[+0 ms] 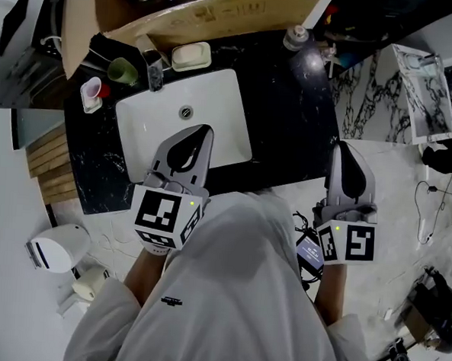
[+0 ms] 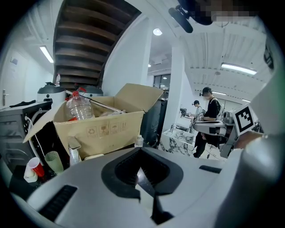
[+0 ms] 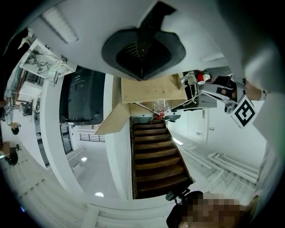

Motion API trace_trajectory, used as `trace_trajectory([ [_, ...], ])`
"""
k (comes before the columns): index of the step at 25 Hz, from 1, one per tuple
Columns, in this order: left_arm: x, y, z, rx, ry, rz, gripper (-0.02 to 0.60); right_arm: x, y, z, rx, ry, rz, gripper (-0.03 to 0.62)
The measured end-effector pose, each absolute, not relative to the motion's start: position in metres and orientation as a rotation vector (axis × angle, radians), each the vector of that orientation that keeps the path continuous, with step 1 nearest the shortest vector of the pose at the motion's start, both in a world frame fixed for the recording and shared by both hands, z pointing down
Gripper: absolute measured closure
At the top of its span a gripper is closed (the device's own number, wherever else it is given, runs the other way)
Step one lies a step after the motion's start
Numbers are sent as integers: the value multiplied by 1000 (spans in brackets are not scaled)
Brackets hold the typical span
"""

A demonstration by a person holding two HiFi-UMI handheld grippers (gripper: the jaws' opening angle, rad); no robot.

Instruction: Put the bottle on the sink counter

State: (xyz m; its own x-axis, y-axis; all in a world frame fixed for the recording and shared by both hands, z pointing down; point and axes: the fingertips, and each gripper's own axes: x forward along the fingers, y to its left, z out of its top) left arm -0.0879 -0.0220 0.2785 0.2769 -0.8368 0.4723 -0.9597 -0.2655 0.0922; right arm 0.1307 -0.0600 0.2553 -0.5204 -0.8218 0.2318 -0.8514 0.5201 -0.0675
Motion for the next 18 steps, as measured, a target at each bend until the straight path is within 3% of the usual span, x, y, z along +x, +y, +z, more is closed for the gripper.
trace_trajectory([
  [18, -52, -21, 279, 2247, -1542, 462, 574, 130, -47, 257, 1386, -2615, 257, 583],
])
